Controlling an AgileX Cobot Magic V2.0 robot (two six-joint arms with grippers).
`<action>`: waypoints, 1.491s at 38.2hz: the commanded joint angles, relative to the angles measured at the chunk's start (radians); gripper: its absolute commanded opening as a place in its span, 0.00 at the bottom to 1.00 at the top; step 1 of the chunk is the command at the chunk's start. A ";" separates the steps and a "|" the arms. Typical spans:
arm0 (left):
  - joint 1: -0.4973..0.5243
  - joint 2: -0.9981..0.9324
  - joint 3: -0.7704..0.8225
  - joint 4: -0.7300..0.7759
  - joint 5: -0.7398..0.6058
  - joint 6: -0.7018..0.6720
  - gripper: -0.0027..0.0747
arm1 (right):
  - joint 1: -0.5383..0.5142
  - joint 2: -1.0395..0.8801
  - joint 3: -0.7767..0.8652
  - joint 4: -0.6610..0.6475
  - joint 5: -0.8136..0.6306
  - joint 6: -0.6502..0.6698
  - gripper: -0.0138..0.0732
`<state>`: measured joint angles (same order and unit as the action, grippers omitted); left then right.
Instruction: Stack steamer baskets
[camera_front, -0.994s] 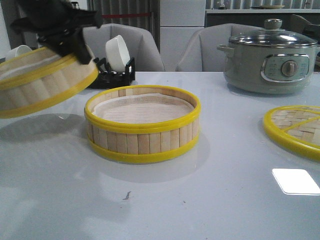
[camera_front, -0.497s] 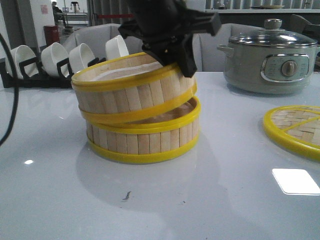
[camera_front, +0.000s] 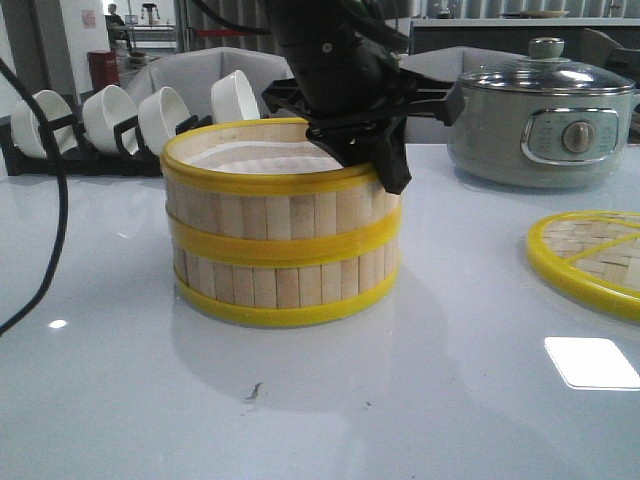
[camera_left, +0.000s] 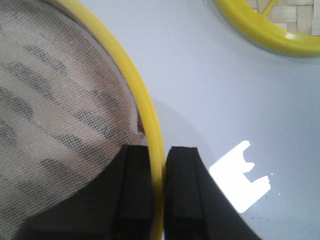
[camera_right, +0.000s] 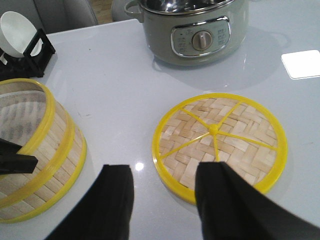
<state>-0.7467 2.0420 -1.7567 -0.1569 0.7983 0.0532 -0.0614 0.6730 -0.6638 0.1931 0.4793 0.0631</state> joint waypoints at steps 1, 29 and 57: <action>-0.012 -0.055 -0.037 -0.025 -0.079 0.000 0.16 | 0.002 0.002 -0.035 0.014 -0.081 -0.012 0.63; -0.012 -0.064 -0.041 0.005 -0.093 0.000 0.66 | 0.002 0.002 -0.035 0.014 -0.080 -0.012 0.63; 0.302 -0.385 -0.247 0.151 -0.010 -0.101 0.16 | 0.002 0.002 -0.035 0.014 -0.079 -0.012 0.63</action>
<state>-0.5024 1.7621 -1.9715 -0.0099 0.8441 -0.0216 -0.0614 0.6730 -0.6638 0.1935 0.4793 0.0631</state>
